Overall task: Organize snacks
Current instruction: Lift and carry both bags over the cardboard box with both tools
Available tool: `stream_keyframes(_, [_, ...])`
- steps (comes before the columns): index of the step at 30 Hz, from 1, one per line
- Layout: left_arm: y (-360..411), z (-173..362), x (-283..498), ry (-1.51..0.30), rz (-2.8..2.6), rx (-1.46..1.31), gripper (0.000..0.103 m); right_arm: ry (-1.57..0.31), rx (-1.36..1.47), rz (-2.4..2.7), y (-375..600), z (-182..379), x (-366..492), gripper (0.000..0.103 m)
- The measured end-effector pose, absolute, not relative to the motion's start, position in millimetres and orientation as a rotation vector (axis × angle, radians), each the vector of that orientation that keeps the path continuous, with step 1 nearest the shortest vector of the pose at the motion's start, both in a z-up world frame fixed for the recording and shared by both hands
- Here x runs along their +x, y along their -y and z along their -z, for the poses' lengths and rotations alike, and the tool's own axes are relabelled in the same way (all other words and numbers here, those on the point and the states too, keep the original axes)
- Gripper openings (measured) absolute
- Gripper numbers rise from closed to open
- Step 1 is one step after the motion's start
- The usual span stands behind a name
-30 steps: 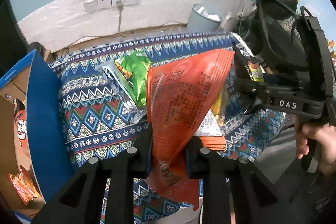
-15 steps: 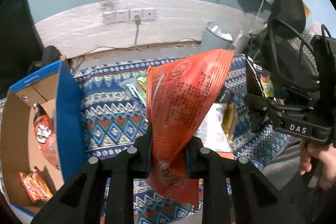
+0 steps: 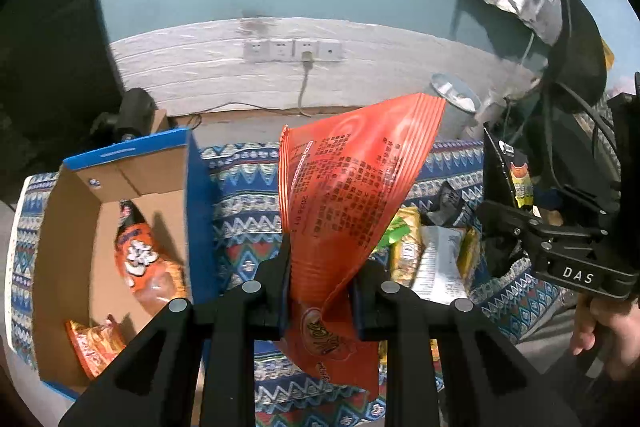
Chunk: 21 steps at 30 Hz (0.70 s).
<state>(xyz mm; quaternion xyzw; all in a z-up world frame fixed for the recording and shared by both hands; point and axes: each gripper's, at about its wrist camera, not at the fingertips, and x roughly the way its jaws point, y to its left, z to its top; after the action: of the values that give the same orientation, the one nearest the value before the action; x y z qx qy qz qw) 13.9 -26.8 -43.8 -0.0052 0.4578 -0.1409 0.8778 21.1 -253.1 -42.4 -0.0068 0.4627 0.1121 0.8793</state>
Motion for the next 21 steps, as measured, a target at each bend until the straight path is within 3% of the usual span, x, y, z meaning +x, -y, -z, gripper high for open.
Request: stream_keyframes(21, [-75, 29, 9, -0.921, 0.153, -0.147, 0.023, -0.941, -0.101, -0.400, 145, 24, 39, 0.066])
